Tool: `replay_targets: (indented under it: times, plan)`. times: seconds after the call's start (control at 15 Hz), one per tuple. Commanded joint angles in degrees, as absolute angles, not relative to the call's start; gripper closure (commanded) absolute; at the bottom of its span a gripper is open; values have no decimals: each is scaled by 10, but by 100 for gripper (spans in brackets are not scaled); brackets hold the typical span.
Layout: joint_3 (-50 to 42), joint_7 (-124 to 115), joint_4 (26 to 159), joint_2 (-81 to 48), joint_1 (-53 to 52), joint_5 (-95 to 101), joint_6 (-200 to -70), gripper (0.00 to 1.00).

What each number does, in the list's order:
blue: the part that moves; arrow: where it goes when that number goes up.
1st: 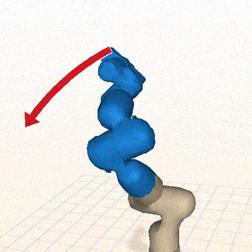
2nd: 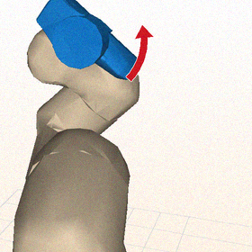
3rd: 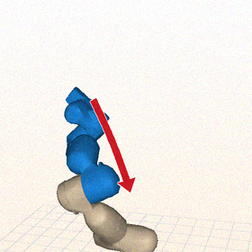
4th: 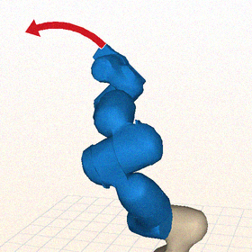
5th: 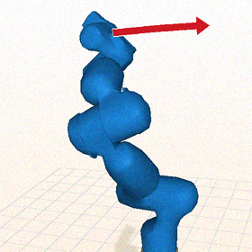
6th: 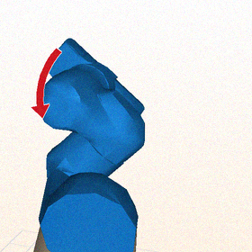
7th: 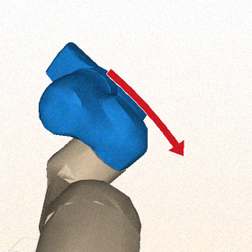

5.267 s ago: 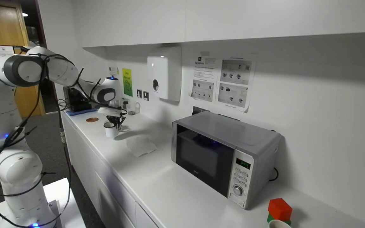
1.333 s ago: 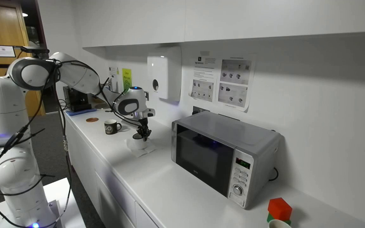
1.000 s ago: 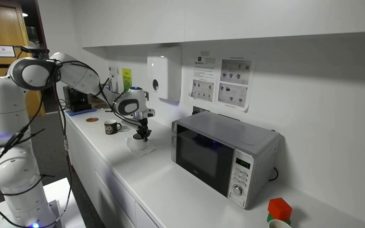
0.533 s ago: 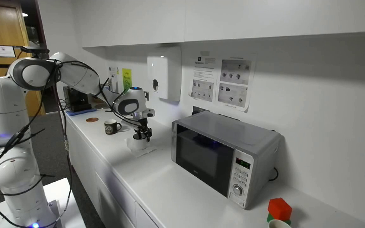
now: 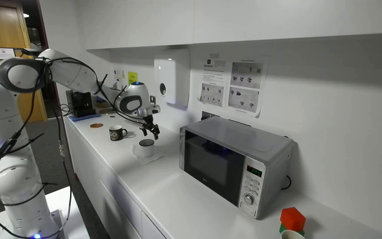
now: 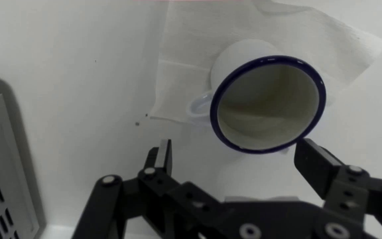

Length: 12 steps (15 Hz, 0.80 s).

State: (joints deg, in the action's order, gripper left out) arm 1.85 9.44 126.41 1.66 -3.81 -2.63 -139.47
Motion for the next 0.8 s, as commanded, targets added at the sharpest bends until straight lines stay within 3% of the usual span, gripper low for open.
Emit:
replay_targets:
  times: [0.0, 0.73]
  plan:
    - [21, 109, 1299, 82, -37, -40, -1401, 0]
    - [35, 114, 1378, 146, -93, -51, -1622, 0]
